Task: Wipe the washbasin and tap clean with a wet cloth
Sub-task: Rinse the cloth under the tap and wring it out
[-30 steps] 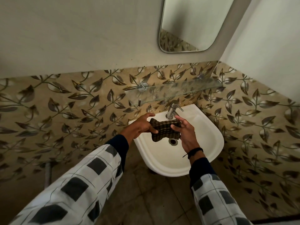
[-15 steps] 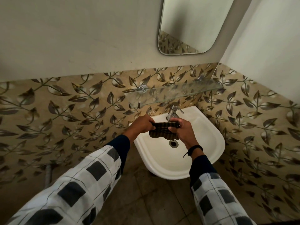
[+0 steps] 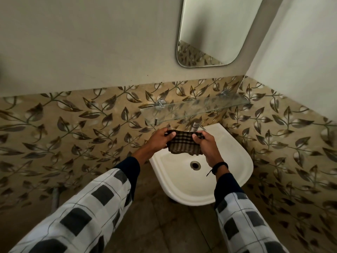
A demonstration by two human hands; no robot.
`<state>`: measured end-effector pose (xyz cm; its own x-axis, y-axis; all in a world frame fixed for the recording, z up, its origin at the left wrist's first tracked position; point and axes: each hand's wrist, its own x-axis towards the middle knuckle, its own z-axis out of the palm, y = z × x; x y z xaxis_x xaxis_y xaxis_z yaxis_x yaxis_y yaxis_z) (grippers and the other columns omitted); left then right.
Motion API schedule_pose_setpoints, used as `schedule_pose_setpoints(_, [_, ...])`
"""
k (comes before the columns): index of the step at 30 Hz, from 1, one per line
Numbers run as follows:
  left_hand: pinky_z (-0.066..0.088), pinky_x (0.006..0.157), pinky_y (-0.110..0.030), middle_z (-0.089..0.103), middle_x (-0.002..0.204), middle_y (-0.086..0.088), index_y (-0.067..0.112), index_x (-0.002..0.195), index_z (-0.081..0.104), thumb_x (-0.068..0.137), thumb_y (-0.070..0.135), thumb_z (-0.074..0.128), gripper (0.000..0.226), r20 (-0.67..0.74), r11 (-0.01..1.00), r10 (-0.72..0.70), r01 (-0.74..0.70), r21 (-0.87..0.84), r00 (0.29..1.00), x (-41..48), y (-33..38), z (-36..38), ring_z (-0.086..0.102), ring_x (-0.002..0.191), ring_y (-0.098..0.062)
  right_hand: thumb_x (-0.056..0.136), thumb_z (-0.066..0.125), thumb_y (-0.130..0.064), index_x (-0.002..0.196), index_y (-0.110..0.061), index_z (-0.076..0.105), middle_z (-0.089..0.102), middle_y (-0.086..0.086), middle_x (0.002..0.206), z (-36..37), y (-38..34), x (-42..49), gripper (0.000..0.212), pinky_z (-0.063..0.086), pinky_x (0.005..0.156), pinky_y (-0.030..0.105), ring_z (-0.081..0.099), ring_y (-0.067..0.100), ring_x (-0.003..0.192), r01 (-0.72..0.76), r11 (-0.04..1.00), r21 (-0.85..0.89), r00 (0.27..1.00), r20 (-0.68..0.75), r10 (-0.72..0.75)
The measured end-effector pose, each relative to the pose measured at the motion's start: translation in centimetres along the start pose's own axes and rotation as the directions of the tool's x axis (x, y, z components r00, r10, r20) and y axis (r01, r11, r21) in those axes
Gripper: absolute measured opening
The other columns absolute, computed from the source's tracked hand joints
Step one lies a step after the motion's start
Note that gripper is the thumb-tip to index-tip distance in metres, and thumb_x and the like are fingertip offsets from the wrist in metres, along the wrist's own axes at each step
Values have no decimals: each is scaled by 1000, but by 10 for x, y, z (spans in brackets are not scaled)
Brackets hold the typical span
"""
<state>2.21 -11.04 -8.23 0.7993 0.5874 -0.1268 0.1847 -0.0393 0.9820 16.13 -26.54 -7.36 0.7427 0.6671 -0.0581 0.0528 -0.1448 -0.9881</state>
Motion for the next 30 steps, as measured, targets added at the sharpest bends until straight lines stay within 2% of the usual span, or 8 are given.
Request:
schedule_pose_setpoints(3, [59,58,-29,76,94,2,28,98,68,96,37,64,10,-39,978,-107,99,-183,993,-4,4,5,75,76,-14,95,62,-26,104,-12,65,69,13,99,3,-1,3,17,53,60,34,65,33,86,11,999,-40,999,-32,-12])
schedule_pose_setpoints(7, [60,63,-31,77,100,-6,17,115,63,78,11,84,43,38,937,-187,190,-294,982,-6,16,5,76,81,-22,94,63,-27,105,-17,67,69,12,108,4,-9,11,15,57,84,55,67,32,101,36,998,-60,996,-78,-41])
schedule_pose_setpoints(11, [59,58,-30,69,114,-8,21,127,50,79,-7,77,62,-62,944,-170,144,-298,984,-2,36,3,74,86,-24,86,74,-18,127,-14,59,66,12,121,2,-29,25,43,55,93,50,65,30,111,21,995,98,1000,13,-22])
schedule_pose_setpoints(13, [59,55,-29,65,116,-8,25,129,48,83,-6,73,60,-150,961,-131,88,-262,980,3,47,-2,70,92,-24,80,77,-5,135,-14,51,63,14,127,3,-41,34,62,53,97,50,64,31,114,-33,967,252,991,132,0])
schedule_pose_setpoints(16, [61,57,-31,62,112,-6,25,126,50,87,-2,70,51,-257,987,-19,-22,-158,966,12,62,-18,69,91,-21,74,78,5,136,-18,50,64,13,124,8,-62,50,72,53,98,48,65,29,111,-40,953,300,973,229,-32])
schedule_pose_setpoints(23, [64,60,-37,64,93,-1,21,106,49,86,14,77,36,-445,985,158,-108,135,882,36,88,-59,73,76,-20,76,80,0,131,-11,53,66,10,119,51,-112,87,62,55,95,49,67,26,108,154,983,97,981,104,-164])
schedule_pose_setpoints(27, [54,64,-32,61,91,-1,16,110,52,86,19,73,32,-394,888,232,-28,459,890,41,85,-71,65,80,-21,81,78,-10,129,-4,53,52,14,139,72,-110,104,55,47,104,39,52,28,126,224,941,-254,975,73,-212])
schedule_pose_setpoints(30, [43,64,-27,61,85,0,15,100,59,85,16,69,18,-361,821,209,37,570,909,43,76,-79,64,83,-22,84,76,-14,128,-5,55,57,14,132,81,-97,110,50,41,89,20,55,27,121,202,864,-460,979,118,-166])
